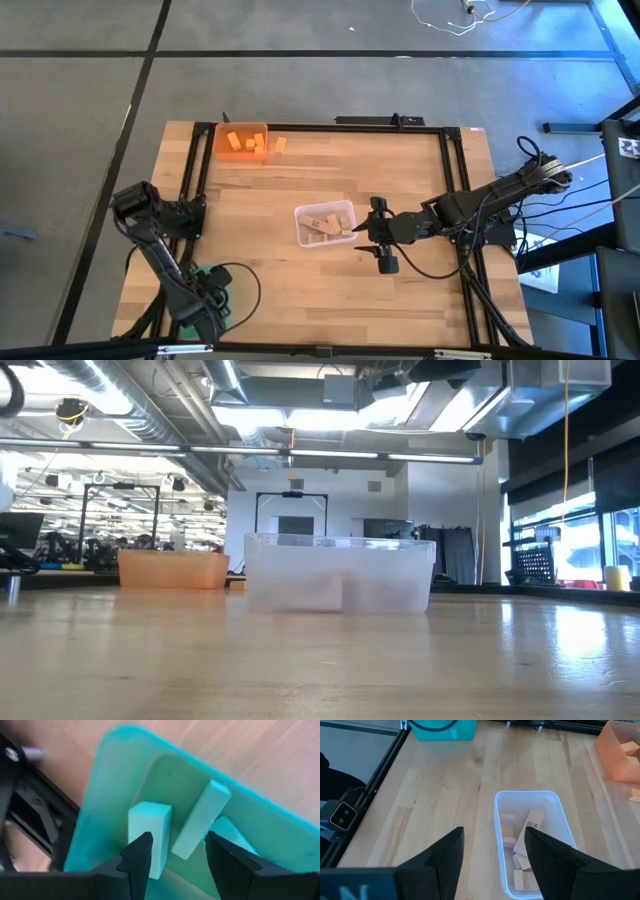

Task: Sort & place blocks by color
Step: Put the blue block into the green bin, then put the yellow block into the orange bin

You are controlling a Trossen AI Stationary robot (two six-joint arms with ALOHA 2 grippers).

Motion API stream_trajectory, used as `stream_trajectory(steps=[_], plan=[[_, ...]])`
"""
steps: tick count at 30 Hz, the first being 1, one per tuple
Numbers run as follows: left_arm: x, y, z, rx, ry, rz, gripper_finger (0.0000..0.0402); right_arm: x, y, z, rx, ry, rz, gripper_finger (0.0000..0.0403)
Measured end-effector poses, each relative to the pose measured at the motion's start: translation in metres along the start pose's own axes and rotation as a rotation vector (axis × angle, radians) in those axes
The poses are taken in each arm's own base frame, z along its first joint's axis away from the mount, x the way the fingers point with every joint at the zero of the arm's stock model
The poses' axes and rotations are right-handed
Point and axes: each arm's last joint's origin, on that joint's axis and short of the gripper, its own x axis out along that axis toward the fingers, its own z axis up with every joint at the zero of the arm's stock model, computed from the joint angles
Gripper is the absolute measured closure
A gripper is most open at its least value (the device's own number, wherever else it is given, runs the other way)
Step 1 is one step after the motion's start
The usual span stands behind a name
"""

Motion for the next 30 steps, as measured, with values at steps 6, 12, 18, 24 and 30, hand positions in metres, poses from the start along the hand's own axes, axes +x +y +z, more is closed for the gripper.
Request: stream_trajectory(steps=[6, 12, 18, 24, 30], plan=[[-0.026, 0.004, 0.001, 0.002, -0.064, 0.038, 0.0228, 0.000, 0.000, 0.000, 0.000, 0.000, 0.000, 0.0194], [-0.050, 0.009, 0.009, -0.030, -0.137, 0.088, 0.0227, 0.000, 0.000, 0.000, 0.001, -0.003, 0.000, 0.0194], [-0.071, 0.023, 0.033, -0.058, -0.216, 0.035, 0.0227, 0.000, 0.000, 0.005, 0.012, -0.045, 0.006, 0.0194], [-0.096, 0.049, 0.062, -0.093, -0.375, -0.081, 0.0227, -0.001, 0.001, 0.011, 0.061, -0.110, 0.016, 0.0194], [-0.121, 0.087, 0.100, -0.149, -0.541, -0.157, 0.0227, -0.003, -0.001, 0.021, 0.191, -0.222, -0.057, 0.0194]])
